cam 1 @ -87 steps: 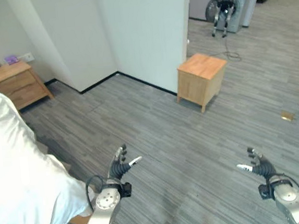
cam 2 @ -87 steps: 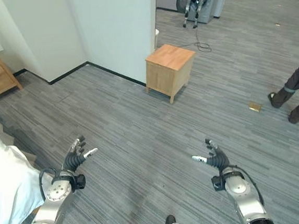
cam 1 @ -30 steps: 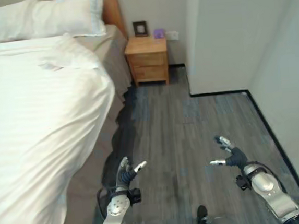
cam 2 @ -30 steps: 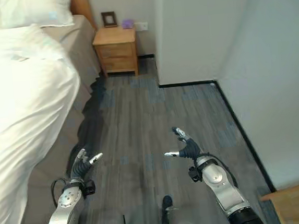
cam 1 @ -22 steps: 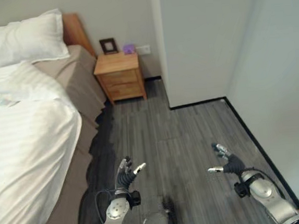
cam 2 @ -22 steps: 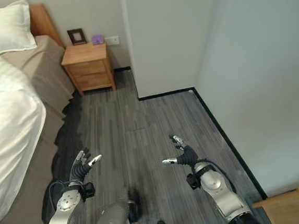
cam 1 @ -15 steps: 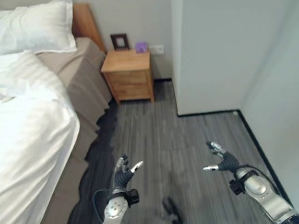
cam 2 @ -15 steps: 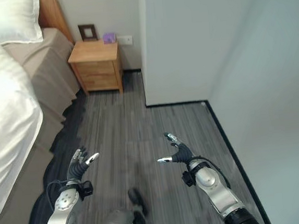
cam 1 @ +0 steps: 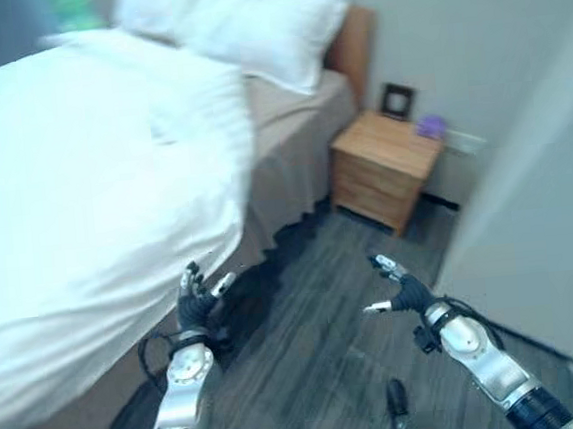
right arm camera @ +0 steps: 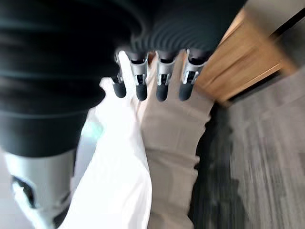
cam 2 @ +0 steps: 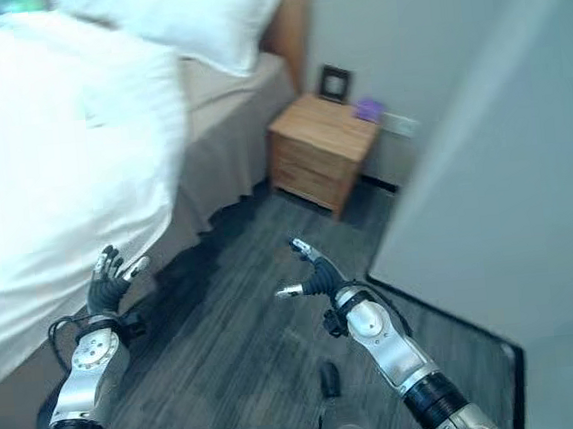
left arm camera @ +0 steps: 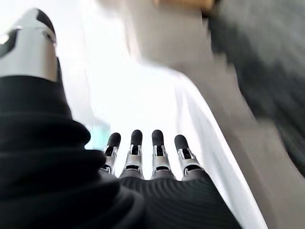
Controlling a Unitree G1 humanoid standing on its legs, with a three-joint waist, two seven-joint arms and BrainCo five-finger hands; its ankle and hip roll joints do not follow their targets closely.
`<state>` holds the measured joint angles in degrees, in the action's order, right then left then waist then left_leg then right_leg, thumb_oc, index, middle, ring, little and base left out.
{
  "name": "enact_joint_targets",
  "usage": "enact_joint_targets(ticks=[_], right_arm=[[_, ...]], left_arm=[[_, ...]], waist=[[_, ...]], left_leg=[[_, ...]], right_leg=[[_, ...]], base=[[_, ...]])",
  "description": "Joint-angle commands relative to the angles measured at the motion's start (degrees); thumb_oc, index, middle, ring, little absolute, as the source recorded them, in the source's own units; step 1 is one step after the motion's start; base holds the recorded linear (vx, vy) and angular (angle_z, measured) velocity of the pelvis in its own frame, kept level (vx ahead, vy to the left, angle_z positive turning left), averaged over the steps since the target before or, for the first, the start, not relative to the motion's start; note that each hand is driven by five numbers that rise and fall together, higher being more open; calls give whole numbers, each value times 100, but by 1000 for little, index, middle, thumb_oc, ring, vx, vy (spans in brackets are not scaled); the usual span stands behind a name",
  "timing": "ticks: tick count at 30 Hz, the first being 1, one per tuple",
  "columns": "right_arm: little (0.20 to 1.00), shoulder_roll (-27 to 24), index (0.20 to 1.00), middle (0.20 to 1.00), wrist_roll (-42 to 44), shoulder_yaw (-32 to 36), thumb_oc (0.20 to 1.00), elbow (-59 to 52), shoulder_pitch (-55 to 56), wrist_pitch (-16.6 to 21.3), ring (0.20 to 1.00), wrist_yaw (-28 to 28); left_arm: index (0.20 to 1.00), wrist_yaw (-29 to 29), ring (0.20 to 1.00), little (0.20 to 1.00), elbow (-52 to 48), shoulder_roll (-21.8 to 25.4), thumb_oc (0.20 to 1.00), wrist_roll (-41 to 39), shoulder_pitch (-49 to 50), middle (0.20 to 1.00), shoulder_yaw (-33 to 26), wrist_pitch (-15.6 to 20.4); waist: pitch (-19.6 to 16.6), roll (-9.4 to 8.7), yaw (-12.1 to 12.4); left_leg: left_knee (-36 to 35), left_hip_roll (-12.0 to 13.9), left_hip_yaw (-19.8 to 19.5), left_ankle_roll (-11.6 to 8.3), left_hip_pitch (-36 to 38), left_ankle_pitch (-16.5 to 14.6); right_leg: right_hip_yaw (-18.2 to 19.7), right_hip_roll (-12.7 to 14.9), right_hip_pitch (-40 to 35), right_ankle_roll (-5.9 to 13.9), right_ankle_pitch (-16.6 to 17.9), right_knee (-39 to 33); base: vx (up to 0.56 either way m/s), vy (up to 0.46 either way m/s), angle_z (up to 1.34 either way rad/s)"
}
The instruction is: Making the bed.
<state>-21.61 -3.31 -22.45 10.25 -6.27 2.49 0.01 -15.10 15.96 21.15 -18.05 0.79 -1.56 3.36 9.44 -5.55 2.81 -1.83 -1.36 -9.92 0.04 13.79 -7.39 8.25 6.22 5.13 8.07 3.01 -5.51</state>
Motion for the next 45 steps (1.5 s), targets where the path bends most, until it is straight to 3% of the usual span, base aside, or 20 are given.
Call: enact_joint_targets(ticks=[1,4,6,7,8,9,11,12,14,16,17,20,21,24,25,28,30,32,38,45], right_arm=[[1000,-28,1000,1000,253,339,1000,-310,-157,100,1000,-54],[1000,6,1000,1000,305,332,1000,-247,-92,74,1000,35],[1000,-35,1000,1000,355,132,1000,-118,-185,65,1000,162],[1000,-33,1000,1000,355,131,1000,-116,-190,66,1000,162],[1000,-163,1000,1000,384,126,1000,-55,-302,32,1000,120],[1000,-208,1000,1000,402,149,1000,-65,-330,1,1000,104],[1000,-277,1000,1000,393,265,1000,-112,-277,-76,1000,94],[1000,-278,1000,1000,393,267,1000,-116,-273,-79,1000,95],[1000,-334,1000,1000,370,371,1000,-150,-204,-117,1000,127],[1000,-341,1000,1000,299,379,1000,-117,-226,-120,1000,84],[1000,-356,1000,1000,285,421,1000,-69,-200,-102,1000,72],[1000,-420,1000,1000,204,568,1000,-124,-178,-122,1000,61],[1000,-406,1000,1000,120,648,1000,-188,-167,-152,1000,53],[1000,-396,1000,1000,38,738,1000,-156,-134,-130,1000,19],[1000,-410,1000,1000,-54,758,1000,-191,-184,-148,1000,10],[1000,-371,1000,1000,-77,867,1000,-187,-324,-164,1000,-93],[1000,-356,1000,1000,-40,915,1000,-174,-337,-163,1000,-133],[1000,-395,1000,1000,-13,1058,1000,-77,-243,-171,1000,-203],[1000,-413,1000,1000,-79,1062,1000,-297,-101,-139,1000,-214],[1000,-459,1000,1000,32,1182,1000,-278,9,-156,1000,-171]], left_arm=[[1000,105,1000,1000,-441,114,1000,-163,-70,1000,170,321],[1000,114,1000,1000,-375,104,1000,-122,-24,1000,86,291],[1000,136,1000,1000,-369,66,1000,-257,56,1000,-3,305],[1000,136,1000,1000,-369,68,1000,-257,53,1000,-5,304],[1000,122,1000,1000,-381,83,1000,-419,-73,1000,55,309],[1000,138,1000,1000,-366,85,1000,-466,-103,1000,104,304],[1000,147,1000,1000,-353,67,1000,-465,-76,1000,109,259],[1000,147,1000,1000,-355,66,1000,-464,-74,1000,111,258],[1000,192,1000,1000,-336,42,1000,-386,-24,1000,88,193],[1000,183,1000,1000,-310,22,1000,-315,55,1000,1,183],[1000,178,1000,1000,-292,-33,1000,-300,107,1000,-26,157],[1000,279,1000,1000,-362,-55,1000,-284,290,1000,-133,121],[1000,303,1000,1000,-382,-44,1000,-277,424,1000,-194,103],[1000,337,1000,1000,-361,-37,1000,-258,430,1000,-168,33],[1000,373,1000,1000,-343,49,1000,-293,362,1000,-126,9],[1000,407,1000,1000,-362,261,1000,-189,232,1000,-56,3],[1000,409,1000,1000,-316,280,1000,-206,191,1000,-37,0],[1000,277,1000,1000,-75,235,1000,-435,91,1000,-27,59],[1000,552,1000,1000,-221,205,1000,-374,44,1000,68,44],[1000,622,1000,1000,-104,125,1000,-281,162,1000,37,-23]], waist=[[66,266,-110],[-11,276,-184],[65,344,-188],[55,331,-198],[307,299,-138],[383,296,-125],[403,268,-137],[401,266,-128],[278,310,-141],[211,442,-130],[211,467,-178],[153,480,-232],[-11,436,-248],[-78,390,-287],[-8,374,-328],[209,431,-486],[230,464,-525],[266,452,-718],[122,517,-659],[69,627,-704]], left_leg=[[-317,139,625,-313,-273,320],[-317,258,564,-362,2,179],[1398,443,903,-706,-521,517],[1403,430,895,-705,-549,532],[2469,602,1290,-728,-1143,991],[2687,690,1537,-665,-1306,1033],[2493,834,2175,-594,-1530,954],[2489,830,2185,-592,-1522,950],[1342,707,2742,-486,-1553,880],[541,574,2911,-498,-1674,1218],[235,632,3292,-545,-1660,1427],[52,670,3699,-519,-1409,1527],[-254,483,3611,-463,-1134,1367],[-317,512,3749,-426,-996,1317],[-317,503,3658,-290,-831,1085],[-317,644,3607,-209,-763,1041],[-317,679,3518,-257,-724,1007],[-317,635,3159,-331,-749,1011],[-317,587,3047,-398,-792,1141],[-317,656,2967,-488,-743,1222]], right_leg=[[-467,179,42,160,327,100],[-757,261,-144,158,426,74],[-1004,213,-695,-10,287,51],[-1009,227,-674,-9,297,51],[-1217,219,-966,-238,164,51],[-1308,201,-1057,-319,61,51],[-1466,186,-1208,-360,-61,51],[-1458,191,-1209,-356,-65,51],[-1596,156,-1338,-283,-208,51],[-1627,-54,-1466,-237,-330,51],[-1707,-109,-1612,-250,-440,51],[-1873,-141,-1859,-273,-585,51],[-1904,-74,-2011,-199,-689,63],[-2013,-22,-1928,-116,-724,637],[-1997,73,-1302,79,-547,1867],[-1617,163,-387,144,-311,2541],[-1505,180,-407,40,-491,2030],[-752,-66,-392,-84,-439,988],[-904,6,-1006,-153,-202,75],[-1145,-41,-1241,-194,-348,51]], base=[[225,-191,161],[365,-306,126],[370,-363,46],[115,-299,22],[113,-322,11],[174,-391,2],[173,-164,-12],[226,-68,16],[335,-29,33],[380,-24,21],[403,-8,14],[403,30,0],[468,87,-16],[252,55,-24],[169,50,-2],[24,-76,7],[110,-111,34],[113,-106,53],[91,-116,74],[16,-61,22]])
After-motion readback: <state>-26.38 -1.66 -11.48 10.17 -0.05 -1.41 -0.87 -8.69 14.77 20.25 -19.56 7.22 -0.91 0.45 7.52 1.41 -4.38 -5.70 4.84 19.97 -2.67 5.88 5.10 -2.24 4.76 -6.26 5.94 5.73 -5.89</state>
